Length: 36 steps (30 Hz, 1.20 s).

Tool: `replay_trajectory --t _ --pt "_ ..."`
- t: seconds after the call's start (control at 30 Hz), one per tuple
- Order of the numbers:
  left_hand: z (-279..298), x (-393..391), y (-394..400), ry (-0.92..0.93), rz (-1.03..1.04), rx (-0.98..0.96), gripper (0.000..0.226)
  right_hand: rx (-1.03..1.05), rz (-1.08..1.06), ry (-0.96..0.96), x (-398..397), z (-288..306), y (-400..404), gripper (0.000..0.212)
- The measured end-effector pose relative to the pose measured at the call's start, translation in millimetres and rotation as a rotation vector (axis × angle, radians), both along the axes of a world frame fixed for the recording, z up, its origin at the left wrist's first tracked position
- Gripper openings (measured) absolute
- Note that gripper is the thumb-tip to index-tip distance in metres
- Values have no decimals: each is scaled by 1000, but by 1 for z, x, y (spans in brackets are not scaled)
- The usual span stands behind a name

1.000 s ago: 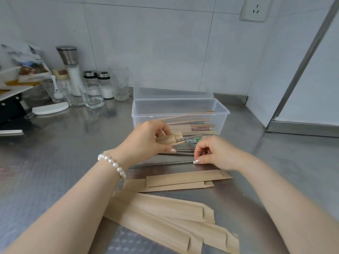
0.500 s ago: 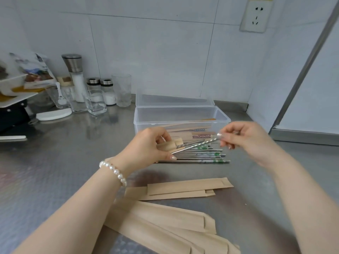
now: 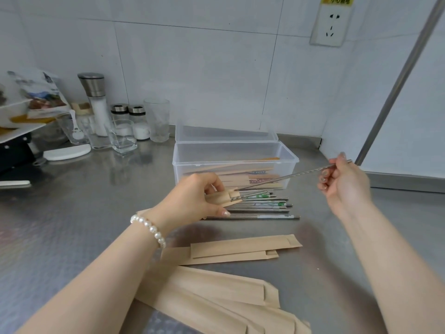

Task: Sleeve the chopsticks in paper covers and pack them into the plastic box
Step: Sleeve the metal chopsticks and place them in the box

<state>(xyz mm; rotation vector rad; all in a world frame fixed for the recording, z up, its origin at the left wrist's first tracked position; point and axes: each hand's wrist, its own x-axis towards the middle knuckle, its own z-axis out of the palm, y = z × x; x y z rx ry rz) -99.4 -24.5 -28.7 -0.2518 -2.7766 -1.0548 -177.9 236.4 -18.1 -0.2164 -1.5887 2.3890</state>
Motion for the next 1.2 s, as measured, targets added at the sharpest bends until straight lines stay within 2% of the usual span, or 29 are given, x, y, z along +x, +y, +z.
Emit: replay_trajectory --t 0.23,0.4,0.67,1.07,1.2 --pt "0 0 -1 23 4 7 37 115 56 -28 0 -3 -5 22" --pt "0 0 0 38 -3 13 36 386 267 -29 9 -8 -19 14" --pt "-2 0 2 76 -3 -39 34 714 465 25 23 -12 -42 23" --pt "-7 0 10 98 -46 -91 36 773 709 21 37 -19 -63 36" --pt "-7 2 12 110 -56 -94 36 788 752 88 36 -19 -62 38"
